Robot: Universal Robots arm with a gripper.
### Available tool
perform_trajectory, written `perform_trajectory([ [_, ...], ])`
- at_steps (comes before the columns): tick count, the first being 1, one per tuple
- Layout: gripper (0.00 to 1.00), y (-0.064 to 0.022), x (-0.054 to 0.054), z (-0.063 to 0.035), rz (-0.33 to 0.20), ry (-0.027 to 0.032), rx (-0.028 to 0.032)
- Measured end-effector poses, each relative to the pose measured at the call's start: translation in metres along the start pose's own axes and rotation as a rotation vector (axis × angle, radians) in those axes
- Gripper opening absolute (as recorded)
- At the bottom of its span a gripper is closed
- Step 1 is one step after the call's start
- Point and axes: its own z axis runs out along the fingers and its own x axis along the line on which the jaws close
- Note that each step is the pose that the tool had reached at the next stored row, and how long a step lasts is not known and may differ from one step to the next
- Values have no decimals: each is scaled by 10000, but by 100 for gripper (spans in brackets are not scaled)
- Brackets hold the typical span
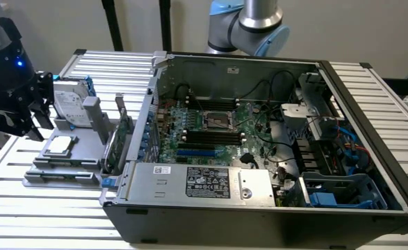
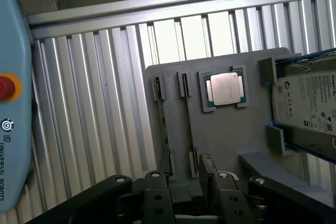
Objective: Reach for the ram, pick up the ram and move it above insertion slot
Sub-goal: 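Pick up the ram and move it above insertion slot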
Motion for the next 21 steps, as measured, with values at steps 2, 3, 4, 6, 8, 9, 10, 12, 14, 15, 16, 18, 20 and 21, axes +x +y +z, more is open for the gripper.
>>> perform_trajectory([
  [2, 36, 0, 9, 36, -26, 1, 0],
  [3, 36, 0, 13, 54, -36, 2, -1],
  [4, 36, 0, 19, 72, -45, 2, -1],
  [6, 36, -1, 28, 108, -67, 3, -1],
  [8, 36, -3, 41, 145, -95, 4, 0],
  [9, 36, -5, 47, 163, -109, 5, 0],
  [10, 36, -6, 54, 181, -124, 6, -1],
  [12, 36, -9, 68, 217, -155, 6, -1],
  [14, 36, -13, 82, 253, -199, 8, -1],
  [15, 36, -14, 88, 271, -225, 9, 0],
  [16, 36, -16, 96, 291, -255, 9, 0],
  [18, 36, -19, 108, 327, -314, 12, 0],
  [20, 36, -23, 120, 363, -378, 15, -1],
  [21, 36, -24, 126, 382, -411, 15, 0],
])
